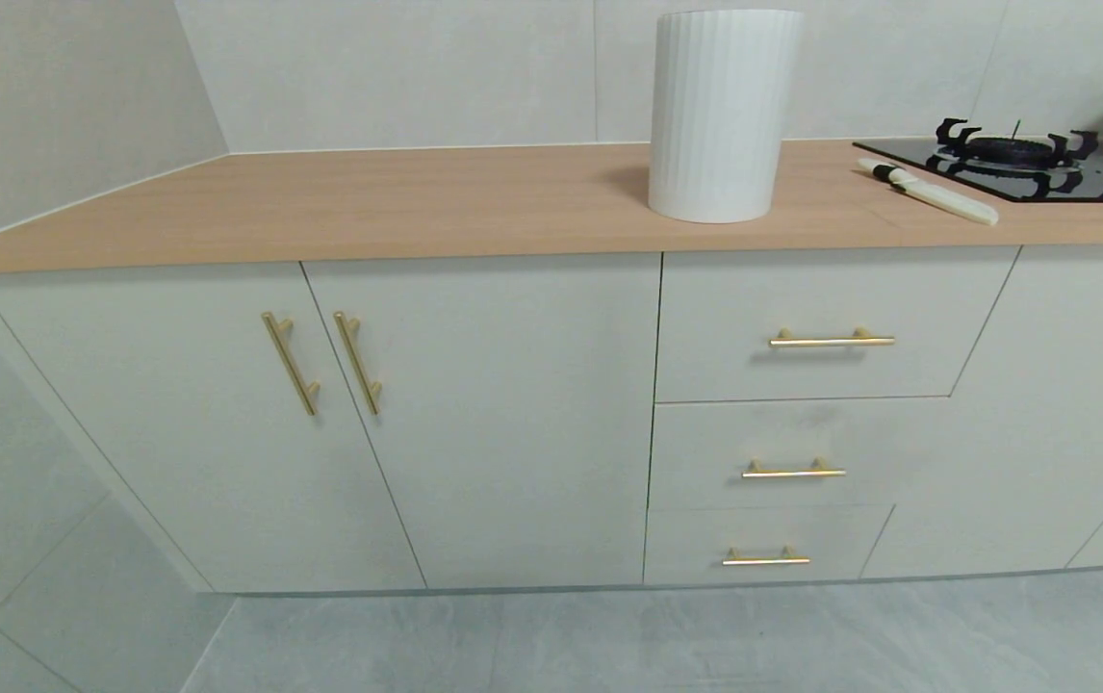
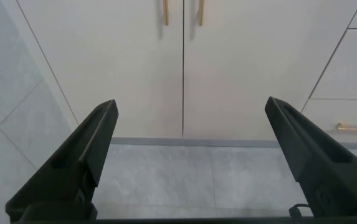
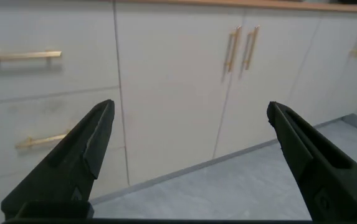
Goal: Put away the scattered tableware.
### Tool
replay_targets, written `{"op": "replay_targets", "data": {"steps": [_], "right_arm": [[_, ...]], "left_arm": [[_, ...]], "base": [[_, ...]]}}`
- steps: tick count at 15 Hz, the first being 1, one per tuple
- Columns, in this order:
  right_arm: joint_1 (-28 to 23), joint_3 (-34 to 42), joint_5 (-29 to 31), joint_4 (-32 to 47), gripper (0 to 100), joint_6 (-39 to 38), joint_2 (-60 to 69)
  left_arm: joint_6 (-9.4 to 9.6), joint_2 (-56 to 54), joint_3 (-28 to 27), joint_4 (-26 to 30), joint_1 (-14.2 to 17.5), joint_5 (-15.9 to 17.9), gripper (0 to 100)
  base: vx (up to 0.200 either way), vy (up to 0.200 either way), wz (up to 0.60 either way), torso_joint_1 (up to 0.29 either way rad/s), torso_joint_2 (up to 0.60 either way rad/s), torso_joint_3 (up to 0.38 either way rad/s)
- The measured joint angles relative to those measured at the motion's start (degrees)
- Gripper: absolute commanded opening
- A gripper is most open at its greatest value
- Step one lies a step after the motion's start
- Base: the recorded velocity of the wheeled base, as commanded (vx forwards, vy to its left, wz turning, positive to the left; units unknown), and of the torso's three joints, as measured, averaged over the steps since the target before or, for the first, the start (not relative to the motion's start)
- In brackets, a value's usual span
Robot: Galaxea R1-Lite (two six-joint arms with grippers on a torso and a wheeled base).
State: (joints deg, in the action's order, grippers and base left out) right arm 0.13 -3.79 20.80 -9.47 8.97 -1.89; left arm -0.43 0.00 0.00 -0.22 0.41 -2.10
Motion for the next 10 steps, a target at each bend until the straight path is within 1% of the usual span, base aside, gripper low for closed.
{"op": "replay_targets", "data": {"steps": [2, 3, 4, 8, 9, 10], "right_arm": [[-0.2, 2.8, -9.3, 2.4, 100, -5.0, 1.2], [-0.2, 3.2, -12.0, 5.6, 100, -6.4, 1.5], [-0.2, 3.4, -13.1, 7.0, 100, -6.8, 1.7], [-0.1, 3.7, -15.9, 6.5, 100, -7.3, 1.9], [-0.1, 3.7, -17.2, 6.7, 100, -7.2, 2.0], [-0.1, 3.7, -19.8, 8.9, 100, -7.2, 2.0]], "left_arm": [[0.0, 0.0, 0.0, 0.0, 0.0, 0.0, 100], [0.0, 0.0, 0.0, 0.0, 0.0, 0.0, 100], [0.0, 0.0, 0.0, 0.0, 0.0, 0.0, 100], [0.22, 0.0, 0.0, 0.0, 0.0, 0.0, 100], [0.11, 0.0, 0.0, 0.0, 0.0, 0.0, 100], [-0.04, 0.0, 0.0, 0.0, 0.0, 0.0, 100]], "base": [[0.0, 0.0, 0.0, 0.0, 0.0, 0.0], [0.0, 0.0, 0.0, 0.0, 0.0, 0.0], [0.0, 0.0, 0.0, 0.0, 0.0, 0.0], [0.0, 0.0, 0.0, 0.0, 0.0, 0.0], [0.0, 0.0, 0.0, 0.0, 0.0, 0.0], [0.0, 0.0, 0.0, 0.0, 0.0, 0.0]]}}
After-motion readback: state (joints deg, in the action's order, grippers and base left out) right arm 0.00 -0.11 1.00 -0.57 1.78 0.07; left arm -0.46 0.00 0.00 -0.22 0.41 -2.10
